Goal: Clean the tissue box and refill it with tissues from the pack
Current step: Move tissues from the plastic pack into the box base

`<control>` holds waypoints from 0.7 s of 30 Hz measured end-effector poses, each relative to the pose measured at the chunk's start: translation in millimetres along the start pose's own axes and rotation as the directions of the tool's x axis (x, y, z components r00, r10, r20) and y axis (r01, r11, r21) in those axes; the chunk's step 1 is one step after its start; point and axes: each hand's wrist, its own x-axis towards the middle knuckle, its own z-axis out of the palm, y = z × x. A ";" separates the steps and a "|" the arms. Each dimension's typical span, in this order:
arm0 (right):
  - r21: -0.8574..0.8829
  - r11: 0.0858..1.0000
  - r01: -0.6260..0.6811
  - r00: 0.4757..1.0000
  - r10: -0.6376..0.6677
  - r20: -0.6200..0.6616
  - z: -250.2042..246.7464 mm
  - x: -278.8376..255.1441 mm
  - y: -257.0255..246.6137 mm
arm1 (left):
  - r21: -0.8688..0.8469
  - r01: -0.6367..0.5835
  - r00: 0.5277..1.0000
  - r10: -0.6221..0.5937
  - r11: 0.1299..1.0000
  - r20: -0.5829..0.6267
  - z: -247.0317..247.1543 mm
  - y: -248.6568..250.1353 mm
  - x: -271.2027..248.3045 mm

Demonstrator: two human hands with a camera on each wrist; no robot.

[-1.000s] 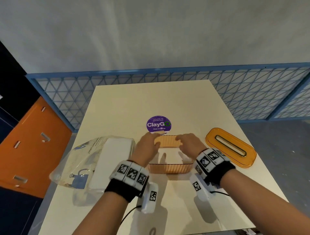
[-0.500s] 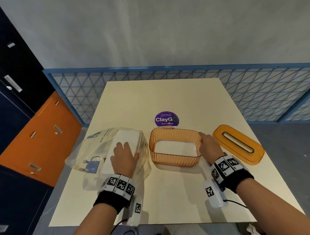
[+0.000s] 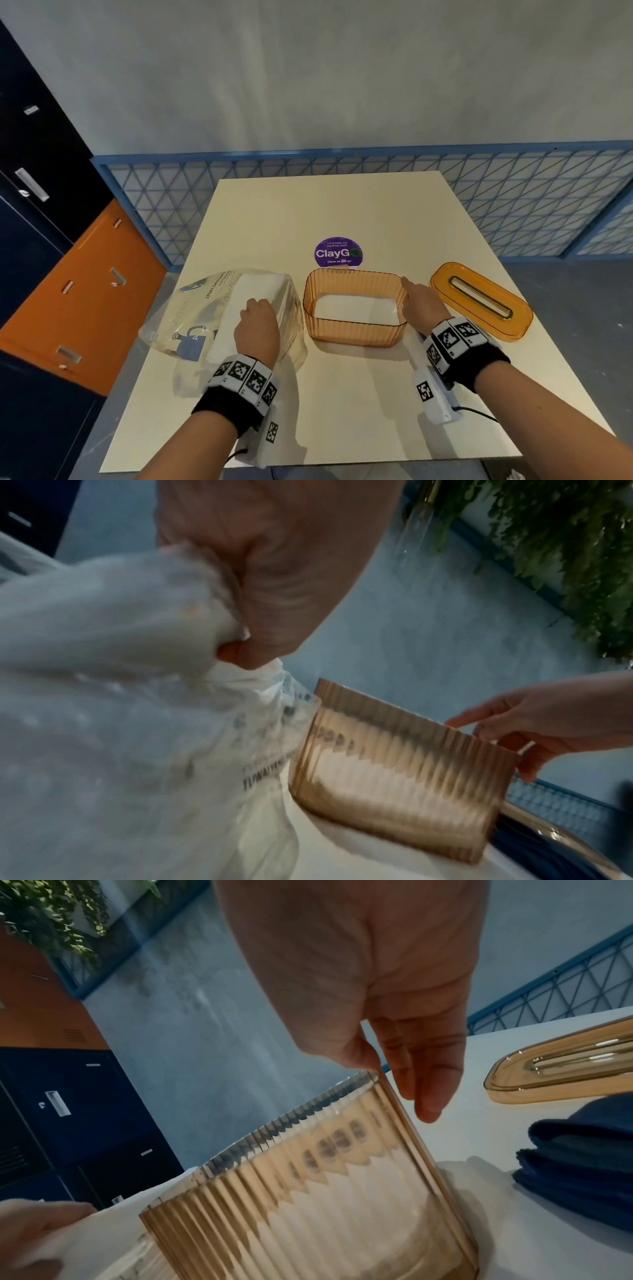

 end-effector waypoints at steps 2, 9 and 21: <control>-0.002 1.000 0.000 1.000 0.000 0.017 -3.5 -0.2 -1.0 | -0.033 -0.007 1.000 0.007 0.999 0.001 -11.4 -6.8 2.2; 0.032 0.986 0.167 0.964 -0.156 -0.216 -24.1 -6.5 -32.3 | -0.272 -0.054 0.989 0.015 0.961 -0.146 -73.3 -45.9 9.8; 0.575 0.668 0.472 0.788 -0.612 0.065 -45.5 -23.9 -160.2 | -0.741 -0.140 0.968 0.248 0.657 0.036 -134.2 -68.9 -7.9</control>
